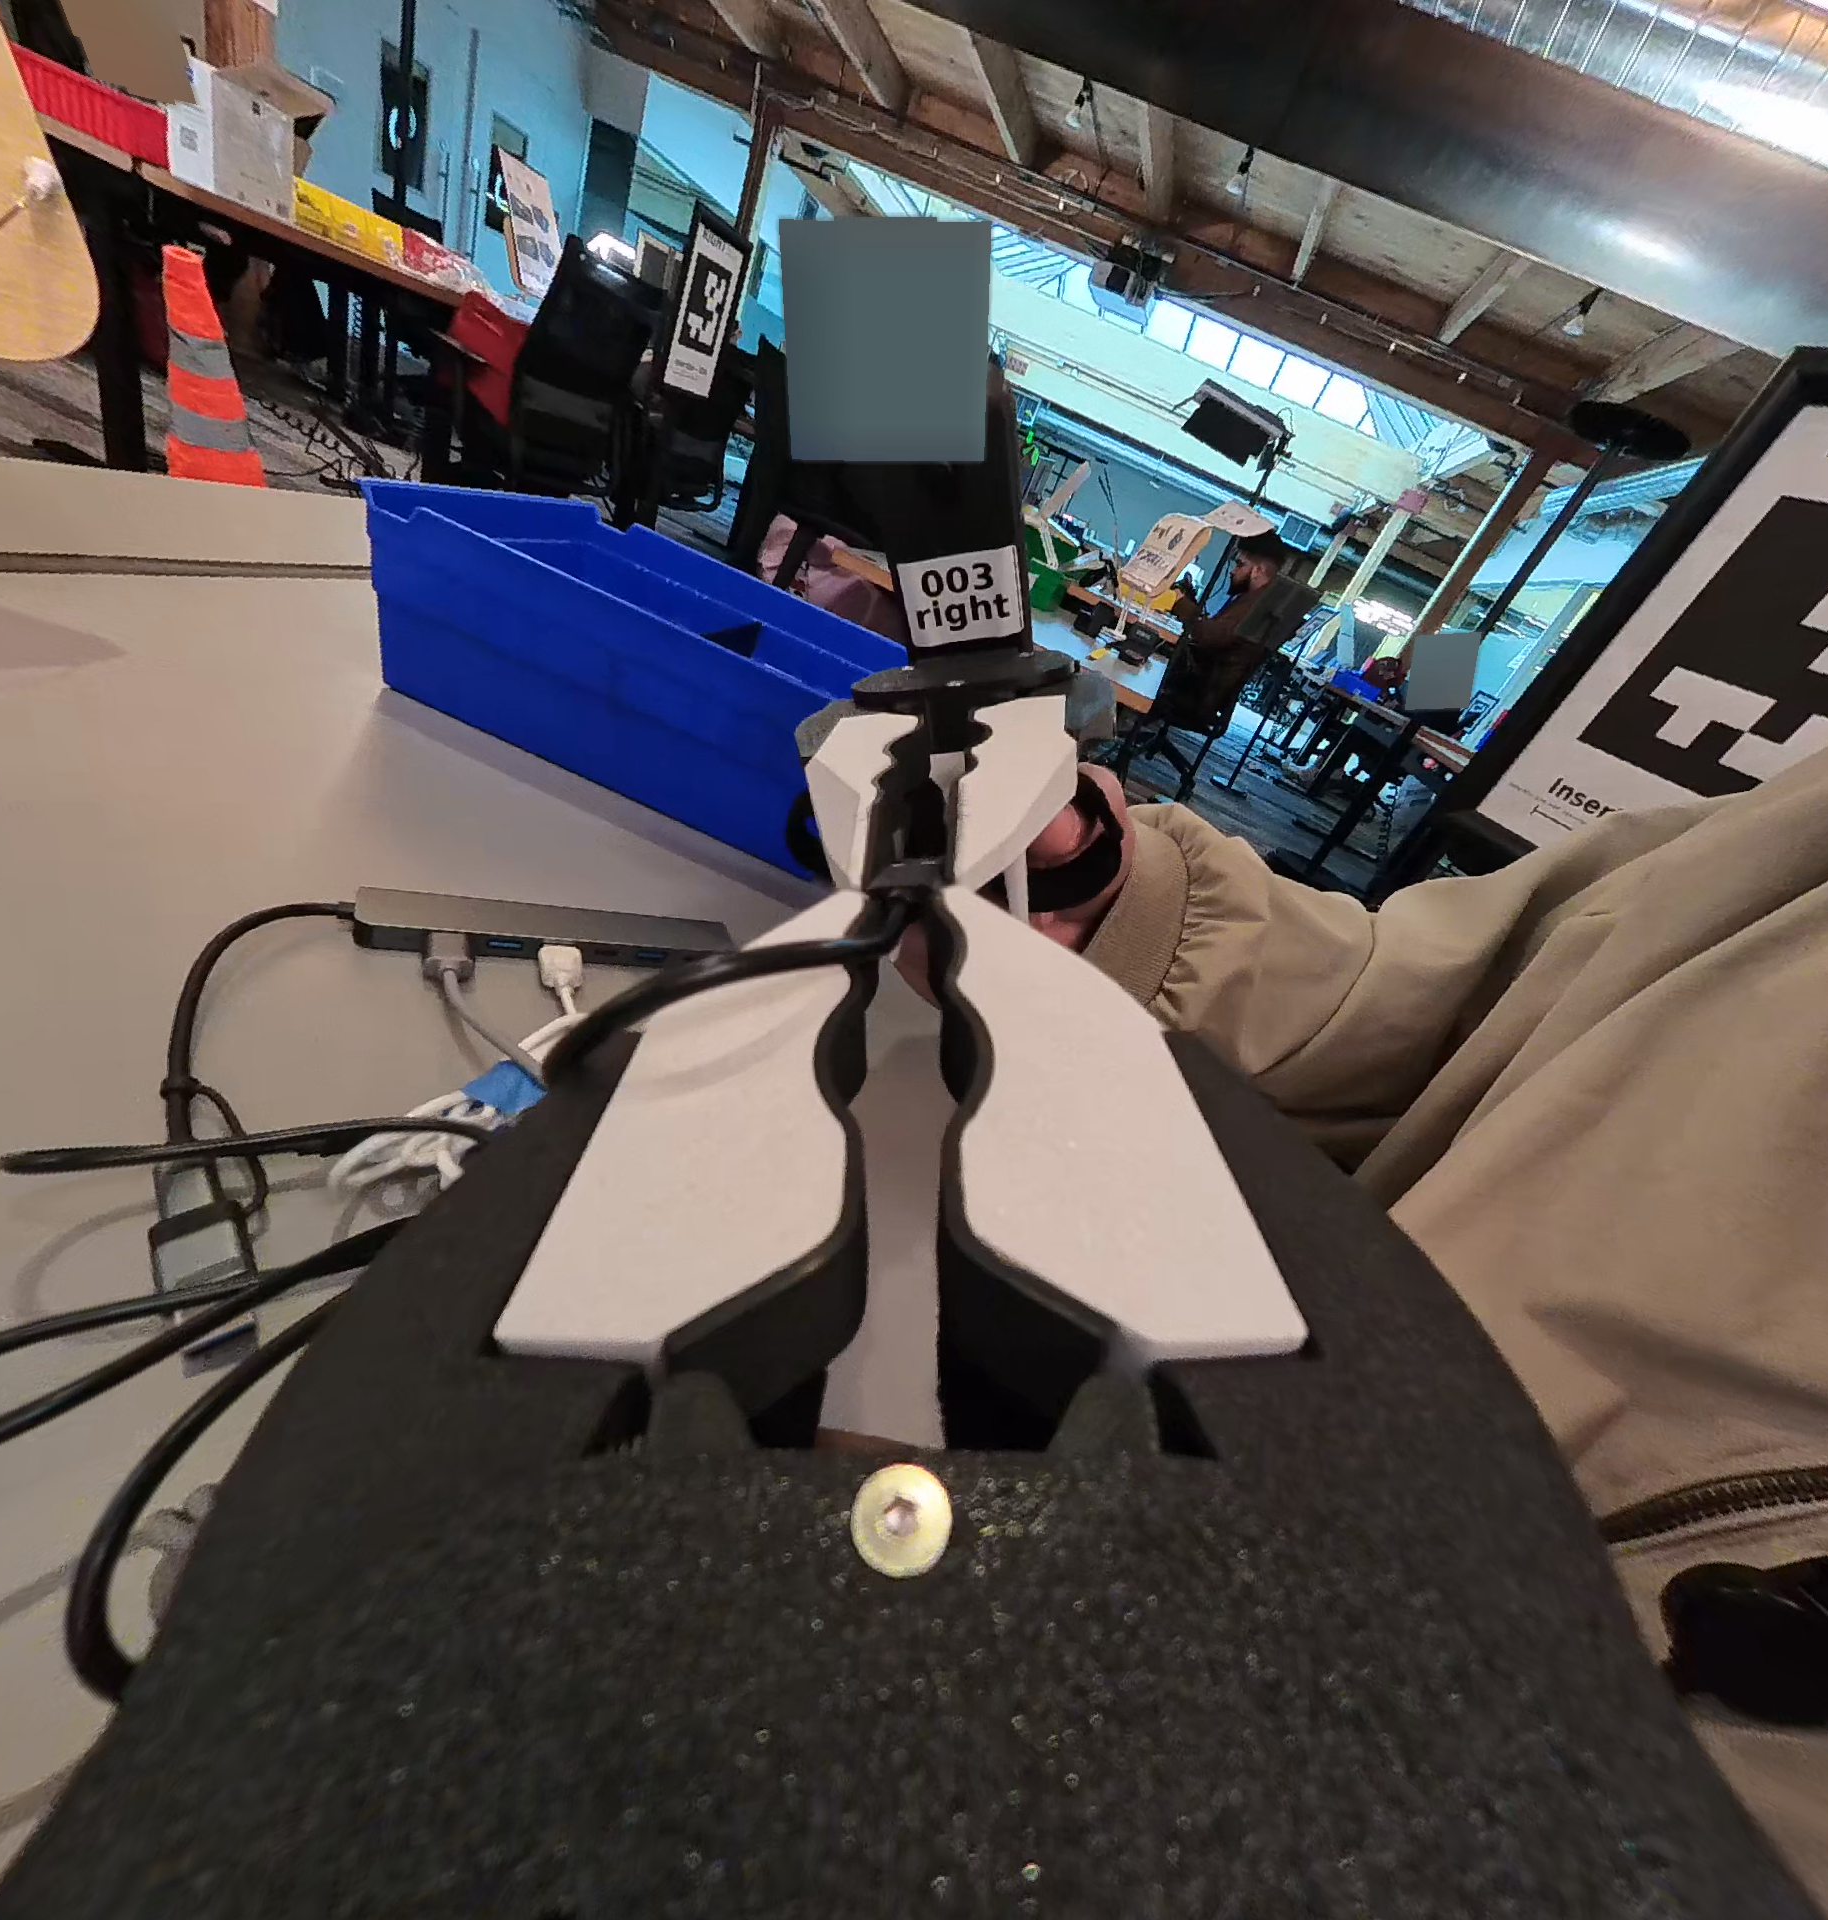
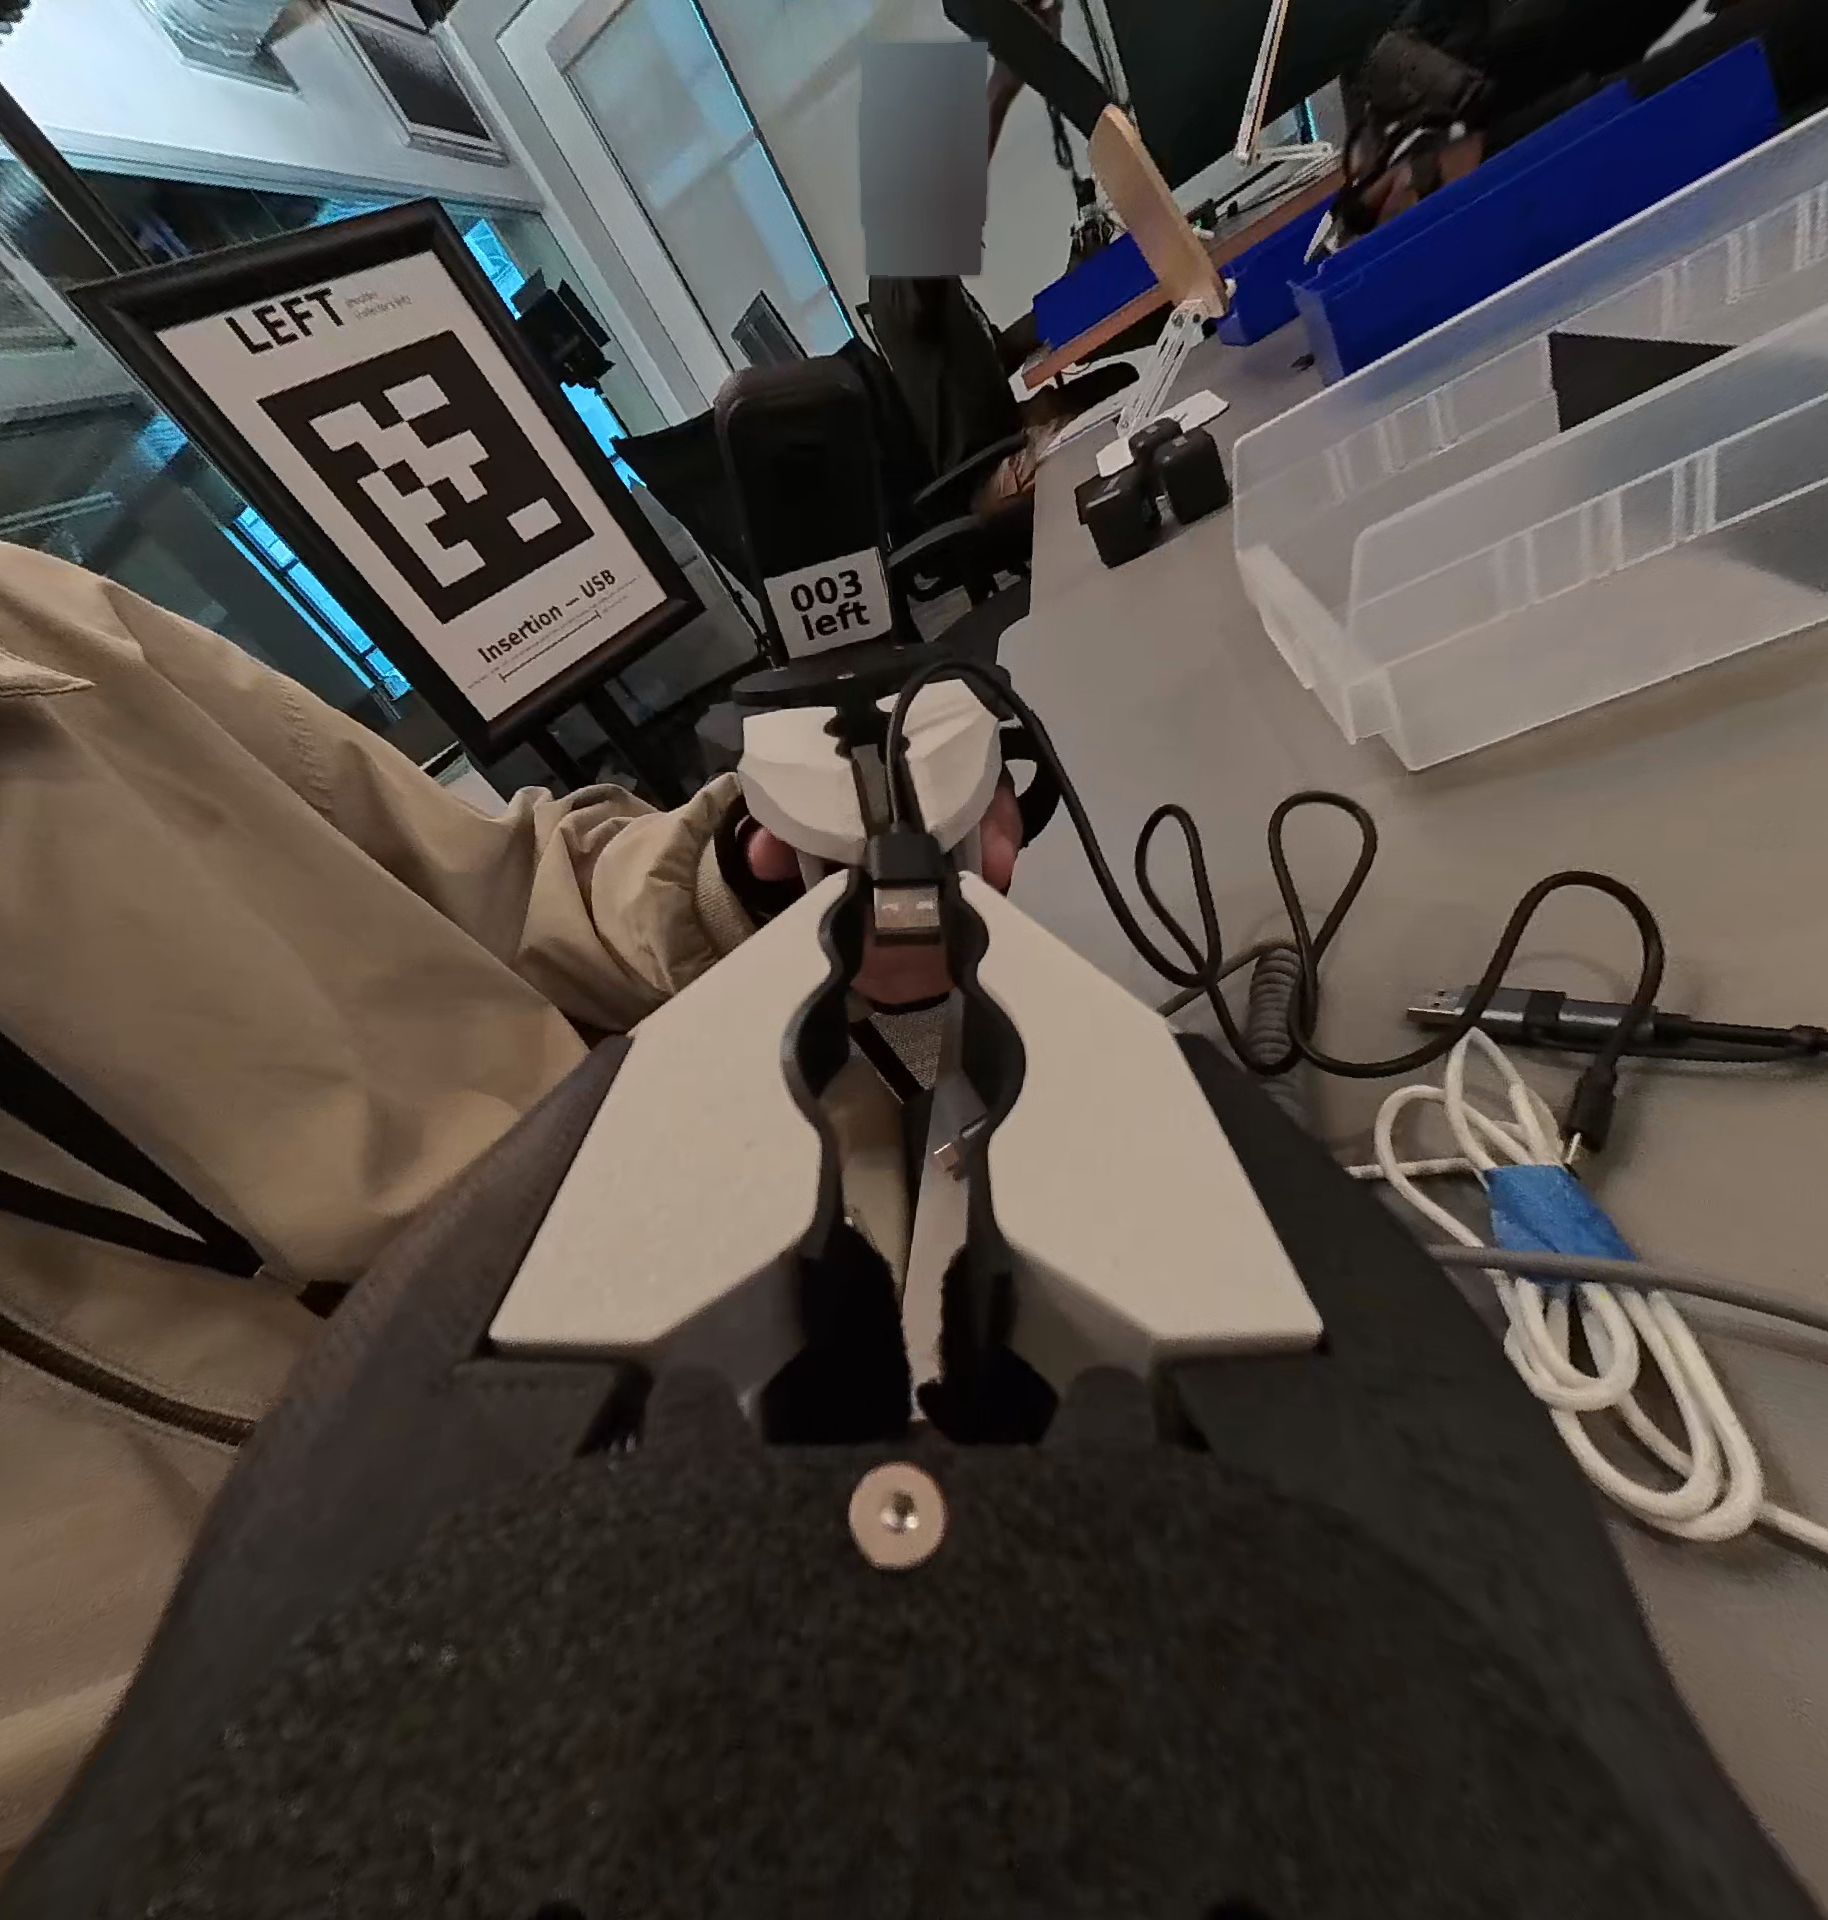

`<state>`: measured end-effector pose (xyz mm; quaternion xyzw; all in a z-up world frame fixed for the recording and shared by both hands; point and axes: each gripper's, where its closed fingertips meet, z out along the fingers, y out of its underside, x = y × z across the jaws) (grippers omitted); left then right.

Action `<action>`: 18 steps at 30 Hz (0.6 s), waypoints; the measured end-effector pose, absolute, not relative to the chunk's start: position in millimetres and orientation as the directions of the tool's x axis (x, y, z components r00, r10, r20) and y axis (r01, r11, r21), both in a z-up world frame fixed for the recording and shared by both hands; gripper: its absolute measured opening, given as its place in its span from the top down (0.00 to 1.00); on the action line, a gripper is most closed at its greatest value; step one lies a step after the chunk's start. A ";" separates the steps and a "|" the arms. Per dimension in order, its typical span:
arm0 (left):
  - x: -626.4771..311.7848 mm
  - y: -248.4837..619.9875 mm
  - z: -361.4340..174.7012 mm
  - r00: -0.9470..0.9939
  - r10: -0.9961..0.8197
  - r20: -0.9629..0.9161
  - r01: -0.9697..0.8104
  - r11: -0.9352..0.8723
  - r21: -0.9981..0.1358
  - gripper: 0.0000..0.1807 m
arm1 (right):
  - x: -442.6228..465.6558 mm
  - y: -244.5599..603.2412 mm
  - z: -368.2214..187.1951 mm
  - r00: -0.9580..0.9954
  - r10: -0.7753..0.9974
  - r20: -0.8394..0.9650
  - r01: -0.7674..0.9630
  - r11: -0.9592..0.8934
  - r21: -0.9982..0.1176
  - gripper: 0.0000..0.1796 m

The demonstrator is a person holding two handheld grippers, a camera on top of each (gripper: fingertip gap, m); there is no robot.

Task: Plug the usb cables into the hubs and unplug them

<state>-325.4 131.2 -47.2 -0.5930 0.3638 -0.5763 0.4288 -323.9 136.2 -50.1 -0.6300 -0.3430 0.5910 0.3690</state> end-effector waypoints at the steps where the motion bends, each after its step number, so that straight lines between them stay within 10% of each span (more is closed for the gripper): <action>1: -325.2 131.3 -48.1 0.072 -0.925 0.374 0.057 -0.370 -0.927 0.96 | -323.8 135.8 -50.7 0.065 0.868 -0.492 0.001 -0.493 -0.870 0.92; 10: -328.1 138.1 -47.7 0.159 -0.942 0.296 0.053 -0.291 -0.955 0.97 | -320.5 141.4 -52.2 0.096 0.870 -0.484 -0.005 -0.486 -0.874 0.92; 18: -361.2 178.8 -43.1 0.523 -0.852 -0.032 -0.047 0.009 -0.999 0.97 | -196.2 236.3 -130.3 0.810 0.551 -0.201 0.154 -0.531 -0.833 0.80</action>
